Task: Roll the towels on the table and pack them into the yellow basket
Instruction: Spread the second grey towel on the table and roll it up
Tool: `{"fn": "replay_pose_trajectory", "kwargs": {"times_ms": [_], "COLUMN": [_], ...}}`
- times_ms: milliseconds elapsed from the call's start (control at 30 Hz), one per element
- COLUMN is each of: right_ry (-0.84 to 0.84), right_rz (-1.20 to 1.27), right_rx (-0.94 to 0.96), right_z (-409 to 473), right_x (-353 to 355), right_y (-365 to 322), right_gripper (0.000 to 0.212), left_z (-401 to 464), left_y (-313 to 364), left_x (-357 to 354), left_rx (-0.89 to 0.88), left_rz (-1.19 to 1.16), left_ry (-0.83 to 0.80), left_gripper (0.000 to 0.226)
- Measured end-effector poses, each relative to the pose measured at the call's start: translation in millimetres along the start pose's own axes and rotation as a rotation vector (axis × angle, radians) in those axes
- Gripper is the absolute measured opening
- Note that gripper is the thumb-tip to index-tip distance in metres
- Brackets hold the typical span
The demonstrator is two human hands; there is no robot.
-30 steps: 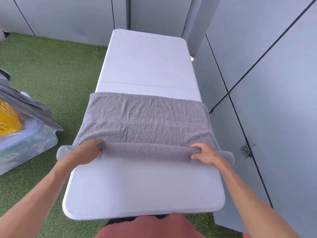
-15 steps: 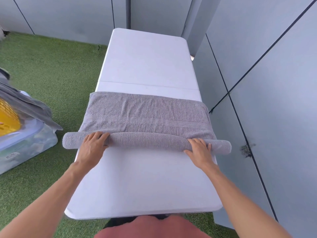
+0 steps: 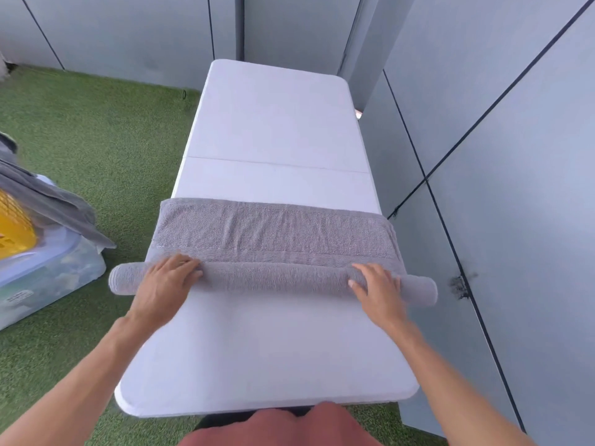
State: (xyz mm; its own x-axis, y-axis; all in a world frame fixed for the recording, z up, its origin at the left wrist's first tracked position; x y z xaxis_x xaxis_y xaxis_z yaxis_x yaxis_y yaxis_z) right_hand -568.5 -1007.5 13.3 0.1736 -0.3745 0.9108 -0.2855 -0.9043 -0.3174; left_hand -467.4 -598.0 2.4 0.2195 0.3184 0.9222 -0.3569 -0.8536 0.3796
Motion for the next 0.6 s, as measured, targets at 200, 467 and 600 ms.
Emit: {"fn": "replay_pose_trajectory", "kwargs": {"times_ms": [200,467,600], "right_ry": [-0.072,-0.371,-0.483], "right_rz": [-0.26,-0.199,0.035], "right_rx": [0.009,-0.037,-0.113], "right_z": [-14,4,21], "right_x": [-23,-5,4], "right_y": [-7,2,2], "right_gripper": [0.071,0.038,0.034], "left_z": [-17,8,17], "left_y": [-4,-13,-13], "left_x": [-30,-10,1], "left_rx": [-0.088,0.054,0.053], "left_rz": [0.131,-0.048,-0.149], "left_ry": [-0.079,-0.474,-0.384], "left_gripper": [0.072,0.053,0.048]}}
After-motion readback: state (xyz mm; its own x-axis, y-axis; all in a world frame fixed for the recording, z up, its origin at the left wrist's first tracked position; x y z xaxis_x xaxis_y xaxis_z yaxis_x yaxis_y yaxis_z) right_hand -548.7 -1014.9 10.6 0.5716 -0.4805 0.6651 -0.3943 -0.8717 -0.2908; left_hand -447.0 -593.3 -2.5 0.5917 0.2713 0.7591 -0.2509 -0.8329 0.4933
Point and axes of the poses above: each hand's wrist, its own z-axis towards the middle knuckle, its own x-axis out of the back of the hand, y = z × x, the point moved 5 cm from there along z, towards the middle knuckle, and after that the axes turned 8 degrees about -y, right-handed, at the moved point
